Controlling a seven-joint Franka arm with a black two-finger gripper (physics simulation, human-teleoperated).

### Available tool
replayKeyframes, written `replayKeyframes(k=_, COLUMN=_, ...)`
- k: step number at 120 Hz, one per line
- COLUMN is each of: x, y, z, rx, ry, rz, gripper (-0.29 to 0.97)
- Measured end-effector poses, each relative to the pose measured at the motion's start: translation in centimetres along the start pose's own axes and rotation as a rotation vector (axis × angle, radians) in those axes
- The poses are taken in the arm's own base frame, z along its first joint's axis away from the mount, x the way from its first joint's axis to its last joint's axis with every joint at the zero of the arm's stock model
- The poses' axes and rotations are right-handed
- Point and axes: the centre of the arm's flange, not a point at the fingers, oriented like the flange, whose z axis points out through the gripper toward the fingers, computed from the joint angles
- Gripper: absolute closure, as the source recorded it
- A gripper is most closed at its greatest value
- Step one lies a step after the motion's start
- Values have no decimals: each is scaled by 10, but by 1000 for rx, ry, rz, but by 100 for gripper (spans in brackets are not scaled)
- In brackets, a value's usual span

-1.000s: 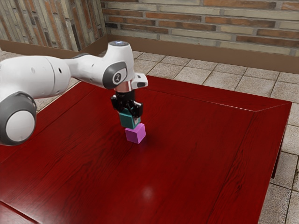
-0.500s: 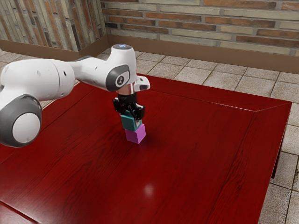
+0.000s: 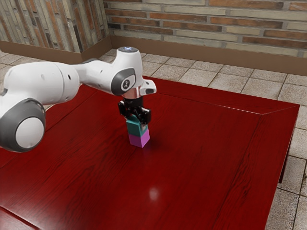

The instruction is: Pick up the blue block with one arm, and put the blue block on the pink block with one arm

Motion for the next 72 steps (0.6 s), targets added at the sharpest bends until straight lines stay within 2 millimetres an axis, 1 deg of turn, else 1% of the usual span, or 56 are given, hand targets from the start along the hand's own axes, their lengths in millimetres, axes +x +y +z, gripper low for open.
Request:
replayKeyframes(k=14, x=0, y=0, z=-1, rx=-1, ry=3, rz=5, gripper=9)
replayKeyframes(k=32, x=1, y=0, z=-4, rx=-1, ry=9, rz=11, gripper=4)
replayKeyframes(k=38, x=2, y=0, z=-14, rx=0, ry=22, rz=12, gripper=3)
replayKeyframes(k=47, x=-1, y=-1, z=-56, rx=1, ry=70, rz=15, gripper=2)
replayKeyframes(k=52, x=-3, y=-1, z=-70, rx=2, ry=83, rz=17, gripper=2)
replayKeyframes(k=59, x=-5, y=0, z=-78, rx=3, ry=88, rz=20, gripper=2)
replayKeyframes(k=72, x=-6, y=1, z=-81, rx=3, ry=83, rz=26, gripper=1)
